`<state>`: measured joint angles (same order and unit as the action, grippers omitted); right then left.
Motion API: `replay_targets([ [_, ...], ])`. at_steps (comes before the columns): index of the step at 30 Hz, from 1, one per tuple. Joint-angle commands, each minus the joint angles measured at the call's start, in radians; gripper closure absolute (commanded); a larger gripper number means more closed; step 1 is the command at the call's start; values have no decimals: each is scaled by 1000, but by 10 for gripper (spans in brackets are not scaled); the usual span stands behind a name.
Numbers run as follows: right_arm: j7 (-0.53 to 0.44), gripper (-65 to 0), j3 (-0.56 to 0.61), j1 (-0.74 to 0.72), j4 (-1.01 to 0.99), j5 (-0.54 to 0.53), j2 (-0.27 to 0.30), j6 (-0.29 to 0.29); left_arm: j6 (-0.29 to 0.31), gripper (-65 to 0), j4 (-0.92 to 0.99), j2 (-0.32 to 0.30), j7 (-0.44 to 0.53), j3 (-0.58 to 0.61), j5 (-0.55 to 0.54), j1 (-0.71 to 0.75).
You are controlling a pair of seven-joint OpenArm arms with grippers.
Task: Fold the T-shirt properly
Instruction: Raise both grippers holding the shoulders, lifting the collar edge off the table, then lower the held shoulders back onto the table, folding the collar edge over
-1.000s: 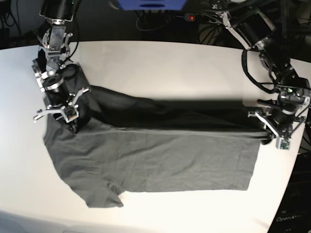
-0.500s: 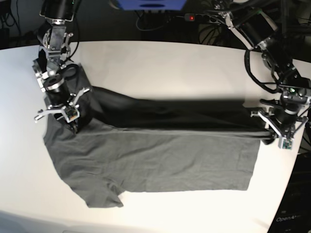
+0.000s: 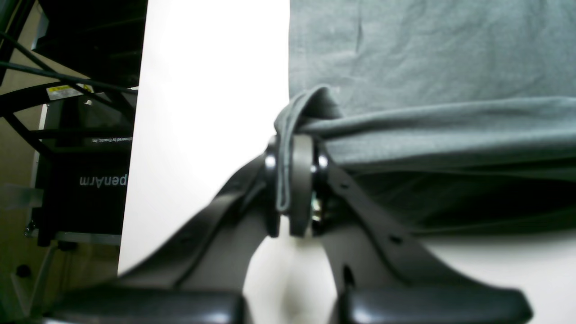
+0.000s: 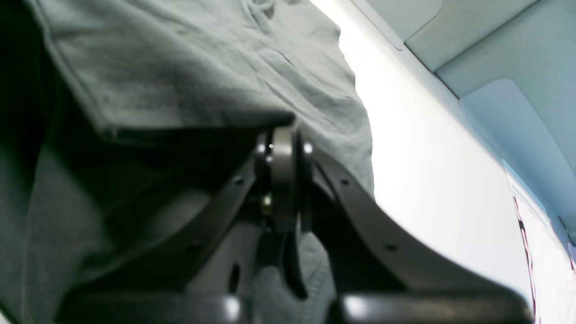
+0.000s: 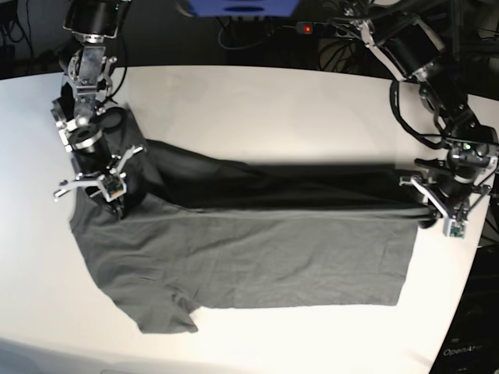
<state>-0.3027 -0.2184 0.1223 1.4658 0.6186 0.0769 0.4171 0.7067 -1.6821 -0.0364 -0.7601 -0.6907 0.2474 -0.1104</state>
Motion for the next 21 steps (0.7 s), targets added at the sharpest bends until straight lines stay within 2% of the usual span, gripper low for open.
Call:
replay_targets([
  [1,-20,-10,-6,-8,16,-18,8,-19,-9,-33,-19,-17,20,1,-6,-18],
  [3,-20,-10,-6,-5,16,-18,8,-19,-9,-34,-19,-35,20,4,-6,-18],
  [5,-20,-25,-6,-3,16,-19,8,-19,-9,-69,-19,-41,20,4,-6,-18],
  [7,-20,-87,-6,-3,16,-19,8,-19,-9,-143,-19,-41,20,1,-6,-18],
  [11,-20,-273,-8,-3,16,-19,8,-19,-9,-324,-19,-43,20,1,-6,-12],
  [13,-20,-321,-8,-2,16,-19,7,-19,-9,-389,-19,-43,20,-1,-6,-10],
  [14,-20,-326,-8,-2,16,-19,7,-19,-9,-406,-19,-43,20,-1,-6,-10],
  [21,-19,-329,-9,29,17,-21,4,-19,-9,-407,-20,-43,20,-1,-6,4],
])
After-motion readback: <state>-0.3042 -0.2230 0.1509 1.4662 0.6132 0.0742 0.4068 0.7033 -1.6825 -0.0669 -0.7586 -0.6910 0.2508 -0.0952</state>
